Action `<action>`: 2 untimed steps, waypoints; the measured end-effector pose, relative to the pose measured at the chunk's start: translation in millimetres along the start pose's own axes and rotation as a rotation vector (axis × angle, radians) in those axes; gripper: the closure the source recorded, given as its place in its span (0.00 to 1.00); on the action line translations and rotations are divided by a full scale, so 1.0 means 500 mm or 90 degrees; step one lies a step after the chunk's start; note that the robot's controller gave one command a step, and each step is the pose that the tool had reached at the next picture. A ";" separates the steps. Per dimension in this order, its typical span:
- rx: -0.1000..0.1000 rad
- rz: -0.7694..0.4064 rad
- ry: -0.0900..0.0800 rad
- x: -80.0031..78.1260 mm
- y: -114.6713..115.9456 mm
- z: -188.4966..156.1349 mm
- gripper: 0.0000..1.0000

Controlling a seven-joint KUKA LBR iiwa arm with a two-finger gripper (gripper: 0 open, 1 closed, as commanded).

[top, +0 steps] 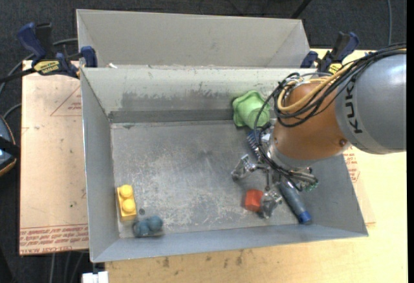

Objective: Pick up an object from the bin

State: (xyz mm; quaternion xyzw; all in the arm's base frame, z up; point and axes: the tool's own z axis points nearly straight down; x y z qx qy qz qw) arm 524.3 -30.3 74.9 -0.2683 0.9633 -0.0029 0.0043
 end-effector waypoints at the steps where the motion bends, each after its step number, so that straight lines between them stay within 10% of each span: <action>1: -0.001 0.000 -0.001 -0.002 0.001 -0.003 1.00; 2: -0.002 -0.228 -0.001 0.024 -0.014 -0.359 1.00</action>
Offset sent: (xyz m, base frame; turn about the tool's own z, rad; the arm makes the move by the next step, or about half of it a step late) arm 0.0000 0.0000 0.0000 0.0000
